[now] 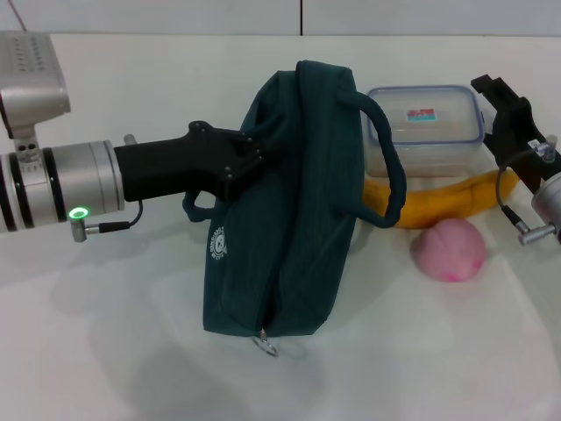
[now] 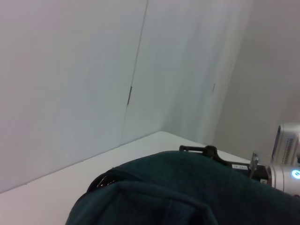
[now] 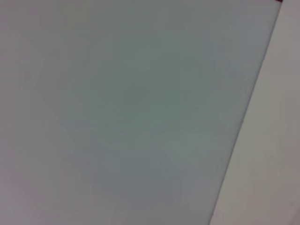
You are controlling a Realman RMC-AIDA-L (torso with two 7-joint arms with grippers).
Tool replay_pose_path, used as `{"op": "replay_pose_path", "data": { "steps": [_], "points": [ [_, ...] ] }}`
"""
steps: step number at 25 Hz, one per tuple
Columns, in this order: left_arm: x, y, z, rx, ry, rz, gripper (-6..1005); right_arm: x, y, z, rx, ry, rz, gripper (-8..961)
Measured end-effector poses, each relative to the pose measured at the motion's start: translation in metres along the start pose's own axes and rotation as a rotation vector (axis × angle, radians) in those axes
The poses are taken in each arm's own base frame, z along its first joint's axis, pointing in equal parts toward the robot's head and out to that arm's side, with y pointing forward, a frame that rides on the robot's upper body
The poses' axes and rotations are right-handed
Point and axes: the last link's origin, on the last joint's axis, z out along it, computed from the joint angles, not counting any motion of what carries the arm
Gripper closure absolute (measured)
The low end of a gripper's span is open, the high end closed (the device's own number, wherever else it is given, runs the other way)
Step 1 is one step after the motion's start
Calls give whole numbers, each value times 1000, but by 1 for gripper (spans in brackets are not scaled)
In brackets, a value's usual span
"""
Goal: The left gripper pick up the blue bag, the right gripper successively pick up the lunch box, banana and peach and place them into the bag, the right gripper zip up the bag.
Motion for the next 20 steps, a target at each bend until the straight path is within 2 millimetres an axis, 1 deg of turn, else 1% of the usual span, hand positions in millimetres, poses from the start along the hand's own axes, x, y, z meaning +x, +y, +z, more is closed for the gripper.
{"op": "replay_pose_path", "data": {
  "steps": [5, 8, 14, 20],
  "points": [
    [-2, 0, -1, 3, -1, 7, 956, -1, 7, -2, -52, -5, -56, 408],
    [-3, 1, -1, 3, -3, 5, 957, 0, 6, -4, -55, 1, -67, 553],
    [-8, 2, -2, 3, -6, -7, 957, 1, 3, -7, -52, 10, -80, 753],
    [-11, 3, -2, 4, -6, -4, 957, 1, -2, -12, -36, 18, -90, 810]
  ]
}}
